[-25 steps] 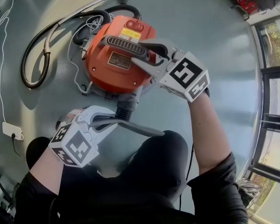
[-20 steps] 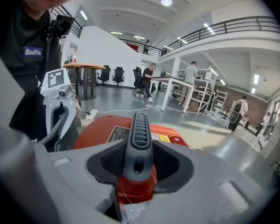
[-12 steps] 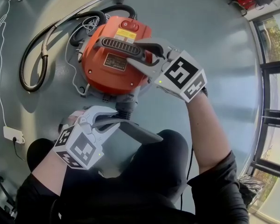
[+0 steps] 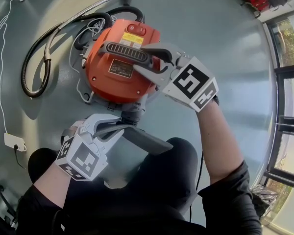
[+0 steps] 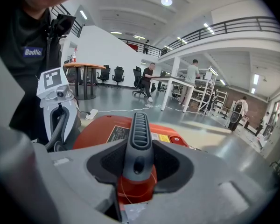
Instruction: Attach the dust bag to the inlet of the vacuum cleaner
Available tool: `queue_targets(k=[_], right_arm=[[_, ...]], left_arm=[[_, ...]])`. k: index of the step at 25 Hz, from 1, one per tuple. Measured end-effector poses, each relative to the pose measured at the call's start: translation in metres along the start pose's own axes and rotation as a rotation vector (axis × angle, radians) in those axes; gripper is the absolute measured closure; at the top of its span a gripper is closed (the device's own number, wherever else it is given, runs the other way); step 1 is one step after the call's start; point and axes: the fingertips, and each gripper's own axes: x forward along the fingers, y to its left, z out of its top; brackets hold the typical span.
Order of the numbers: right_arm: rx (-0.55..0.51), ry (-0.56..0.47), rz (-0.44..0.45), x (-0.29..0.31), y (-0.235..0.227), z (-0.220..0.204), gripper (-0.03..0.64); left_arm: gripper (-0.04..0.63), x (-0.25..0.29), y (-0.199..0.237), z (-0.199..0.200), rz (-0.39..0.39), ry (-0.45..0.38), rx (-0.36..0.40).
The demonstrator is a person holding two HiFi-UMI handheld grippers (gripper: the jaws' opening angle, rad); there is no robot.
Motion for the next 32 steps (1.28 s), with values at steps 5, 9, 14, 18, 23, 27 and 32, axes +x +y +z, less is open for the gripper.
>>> queue_targets(k=[5,9,14,18,23,27,32], right_arm=[[-0.001,0.001,0.001,0.000,0.000,0.000,0.477],[0.000,-0.002,-0.008,0.000,0.000,0.000,0.477],[-0.007,0.008,-0.019,0.000,-0.001,0.000,0.479],[-0.018,0.023,-0.031,0.002,-0.001,-0.001,0.479],[-0.024,0.029,-0.038,0.002,-0.001,-0.002,0.477],[-0.038,0.024,-0.039,0.002,-0.001,-0.002,0.474],[-0.062,0.026,-0.053,0.002,-0.001,-0.002,0.472]], left_arm=[[0.479,0.004,-0.002,0.003,0.024,0.018,0.037],[0.474,0.003,-0.001,0.002,0.040,0.031,0.050],[0.472,0.003,0.001,0.001,0.074,0.047,0.046],[0.474,0.007,0.002,0.005,0.080,0.029,0.047],[0.468,0.007,0.000,0.005,0.078,0.029,0.055],[0.451,0.005,-0.002,0.001,0.077,0.043,0.062],[0.403,-0.003,-0.002,-0.001,0.073,0.056,0.069]])
